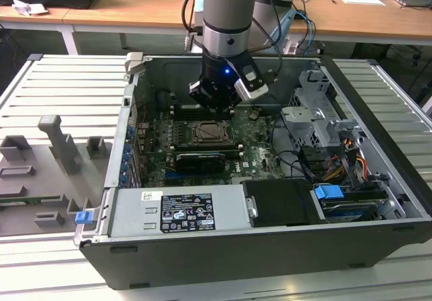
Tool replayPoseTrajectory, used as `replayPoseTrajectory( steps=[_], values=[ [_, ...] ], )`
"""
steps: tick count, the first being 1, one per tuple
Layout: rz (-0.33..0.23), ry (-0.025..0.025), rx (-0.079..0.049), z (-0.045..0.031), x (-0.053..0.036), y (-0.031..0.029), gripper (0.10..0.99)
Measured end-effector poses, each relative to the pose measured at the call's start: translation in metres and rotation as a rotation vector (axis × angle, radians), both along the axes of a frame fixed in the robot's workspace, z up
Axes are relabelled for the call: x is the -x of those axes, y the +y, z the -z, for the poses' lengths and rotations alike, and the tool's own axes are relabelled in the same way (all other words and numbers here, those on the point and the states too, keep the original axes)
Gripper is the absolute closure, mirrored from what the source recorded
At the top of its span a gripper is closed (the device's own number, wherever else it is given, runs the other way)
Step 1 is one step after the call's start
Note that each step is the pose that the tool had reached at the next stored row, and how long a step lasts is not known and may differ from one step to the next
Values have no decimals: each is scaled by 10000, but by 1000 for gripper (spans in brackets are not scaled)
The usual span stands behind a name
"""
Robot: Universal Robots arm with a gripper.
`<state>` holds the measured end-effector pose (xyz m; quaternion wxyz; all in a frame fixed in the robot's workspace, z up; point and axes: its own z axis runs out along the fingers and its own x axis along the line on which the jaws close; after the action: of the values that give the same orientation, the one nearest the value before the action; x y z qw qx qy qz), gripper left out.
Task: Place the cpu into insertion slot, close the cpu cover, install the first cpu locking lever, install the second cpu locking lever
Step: 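Install the second cpu locking lever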
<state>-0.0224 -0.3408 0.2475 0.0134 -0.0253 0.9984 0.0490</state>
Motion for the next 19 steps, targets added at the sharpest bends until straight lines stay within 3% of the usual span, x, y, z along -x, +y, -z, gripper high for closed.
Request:
replayPoseTrajectory(
  steps=[2, 5, 6, 8, 12, 15, 19],
  values=[
    [0, 9, 1, 1, 0, -66, 980],
    [1, 114, 0, 5, 0, -117, 980],
    [1, 120, 0, 8, 0, -145, 980],
    [0, 139, -12, 31, 1, -257, 980],
    [-59, 144, -33, 82, 86, -294, 980],
    [-59, 145, -37, 91, 119, -371, 980],
    [-60, 144, -44, 128, 252, -377, 980]
  ],
)
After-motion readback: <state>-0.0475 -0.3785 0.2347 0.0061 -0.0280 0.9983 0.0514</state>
